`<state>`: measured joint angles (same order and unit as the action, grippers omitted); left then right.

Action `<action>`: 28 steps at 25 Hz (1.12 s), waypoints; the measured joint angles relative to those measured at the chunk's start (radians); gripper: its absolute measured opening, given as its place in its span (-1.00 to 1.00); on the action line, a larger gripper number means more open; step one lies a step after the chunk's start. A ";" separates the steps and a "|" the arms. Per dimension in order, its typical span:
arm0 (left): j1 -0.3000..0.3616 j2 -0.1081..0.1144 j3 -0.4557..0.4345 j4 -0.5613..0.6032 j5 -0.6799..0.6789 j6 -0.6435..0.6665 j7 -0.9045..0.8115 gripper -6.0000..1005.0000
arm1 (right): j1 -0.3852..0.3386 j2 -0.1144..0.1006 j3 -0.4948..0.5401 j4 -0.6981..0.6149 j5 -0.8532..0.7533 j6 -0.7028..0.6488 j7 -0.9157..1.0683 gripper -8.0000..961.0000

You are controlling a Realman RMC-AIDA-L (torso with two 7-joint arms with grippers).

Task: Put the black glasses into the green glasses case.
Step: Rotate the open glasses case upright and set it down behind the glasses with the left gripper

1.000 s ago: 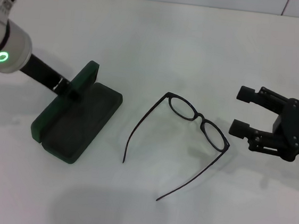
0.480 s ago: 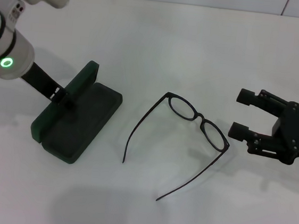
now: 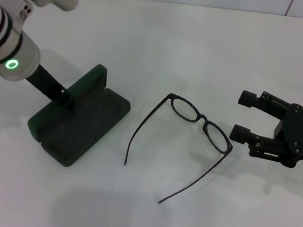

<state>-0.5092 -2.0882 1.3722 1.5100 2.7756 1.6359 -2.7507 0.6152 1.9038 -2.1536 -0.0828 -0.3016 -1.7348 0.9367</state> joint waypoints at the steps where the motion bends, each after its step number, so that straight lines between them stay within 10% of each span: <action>1: 0.000 0.000 0.000 0.003 0.000 0.000 0.000 -0.33 | 0.000 0.000 0.000 0.000 0.000 0.000 0.000 0.82; 21: -0.038 0.002 -0.002 0.145 0.002 -0.055 0.083 -0.59 | -0.007 0.001 0.014 -0.009 -0.042 -0.016 -0.014 0.82; 28: -0.065 0.000 0.111 0.124 0.004 -0.279 0.358 -0.59 | -0.004 0.003 0.014 -0.033 -0.135 -0.050 -0.016 0.82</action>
<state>-0.5743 -2.0882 1.4829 1.6344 2.7794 1.3571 -2.3925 0.6108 1.9071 -2.1399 -0.1159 -0.4369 -1.7845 0.9209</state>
